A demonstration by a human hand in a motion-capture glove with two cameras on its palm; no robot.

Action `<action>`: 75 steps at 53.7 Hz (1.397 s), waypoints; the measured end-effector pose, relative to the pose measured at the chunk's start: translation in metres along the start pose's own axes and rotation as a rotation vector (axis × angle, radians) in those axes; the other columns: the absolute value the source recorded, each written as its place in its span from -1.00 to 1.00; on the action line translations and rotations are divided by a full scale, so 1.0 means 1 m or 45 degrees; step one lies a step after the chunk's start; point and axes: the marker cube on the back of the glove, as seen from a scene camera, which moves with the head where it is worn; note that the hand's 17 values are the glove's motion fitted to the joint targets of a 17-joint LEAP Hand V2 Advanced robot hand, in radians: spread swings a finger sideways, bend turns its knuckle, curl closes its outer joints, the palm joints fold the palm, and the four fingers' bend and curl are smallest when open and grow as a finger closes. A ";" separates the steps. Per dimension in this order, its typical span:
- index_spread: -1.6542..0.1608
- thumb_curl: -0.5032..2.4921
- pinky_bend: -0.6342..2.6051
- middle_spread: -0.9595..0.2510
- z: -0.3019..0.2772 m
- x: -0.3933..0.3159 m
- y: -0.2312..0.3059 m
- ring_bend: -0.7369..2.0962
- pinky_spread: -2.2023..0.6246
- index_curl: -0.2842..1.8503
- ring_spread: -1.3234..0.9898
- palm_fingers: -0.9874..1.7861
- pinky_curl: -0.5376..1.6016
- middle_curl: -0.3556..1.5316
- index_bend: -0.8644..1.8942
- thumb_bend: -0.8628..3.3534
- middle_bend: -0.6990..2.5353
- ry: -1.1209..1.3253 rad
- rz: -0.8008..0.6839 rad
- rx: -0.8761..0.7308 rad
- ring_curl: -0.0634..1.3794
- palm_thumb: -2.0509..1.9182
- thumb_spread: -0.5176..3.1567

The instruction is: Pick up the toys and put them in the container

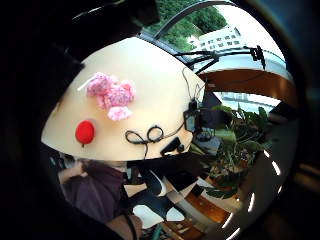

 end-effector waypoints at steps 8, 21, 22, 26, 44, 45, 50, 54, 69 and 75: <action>0.64 -0.48 -0.02 0.66 0.063 0.027 -0.026 -0.20 0.59 -0.64 0.17 -0.51 -0.14 -0.37 -0.37 -0.60 -0.48 -0.046 0.034 -0.111 -0.61 0.04 -0.04; 0.64 -0.46 -0.03 0.66 0.144 0.046 -0.049 -0.23 0.59 -0.66 0.17 -0.52 -0.15 -0.36 -0.36 -0.60 -0.48 -0.089 0.080 -0.219 -0.59 0.06 -0.06; 0.64 -0.46 -0.03 0.66 0.151 0.048 -0.051 -0.23 0.59 -0.66 0.17 -0.52 -0.15 -0.36 -0.36 -0.60 -0.48 -0.093 0.084 -0.221 -0.59 0.06 -0.06; 0.64 -0.46 -0.03 0.66 0.179 0.051 -0.059 -0.24 0.59 -0.66 0.17 -0.52 -0.15 -0.36 -0.36 -0.60 -0.48 -0.105 0.103 -0.241 -0.58 0.07 -0.06; 0.57 -0.43 -0.17 0.36 0.223 0.043 -0.072 -0.16 0.56 -0.59 0.07 -0.10 -0.23 -0.29 -0.23 -0.56 -0.35 -0.213 0.106 0.079 -0.54 0.17 -0.05; 0.57 -0.42 -0.19 0.32 0.223 0.042 -0.072 -0.13 0.55 -0.59 0.04 -0.02 -0.24 -0.26 -0.23 -0.55 -0.31 -0.207 0.107 0.112 -0.53 0.19 -0.04; 0.55 -0.39 -0.22 0.17 0.220 0.042 -0.076 0.07 0.44 -0.60 -0.07 0.37 -0.27 -0.17 -0.25 -0.52 -0.16 -0.169 0.118 0.217 -0.45 0.26 -0.02; 0.54 -0.37 -0.22 0.10 0.215 0.040 -0.078 0.16 0.40 -0.57 -0.12 0.43 -0.24 -0.12 -0.24 -0.51 -0.11 -0.189 0.141 0.224 -0.34 0.30 -0.03; 0.48 -0.25 -0.13 0.04 0.074 -0.011 -0.061 0.31 0.31 -0.38 -0.20 0.59 -0.12 0.11 0.11 -0.51 0.08 -0.177 0.049 0.391 -0.13 0.36 -0.21; 0.48 -0.20 -0.12 0.06 0.002 -0.054 -0.050 0.35 0.29 -0.29 -0.21 0.55 -0.10 0.17 0.24 -0.51 0.14 -0.145 -0.038 0.491 -0.08 0.37 -0.27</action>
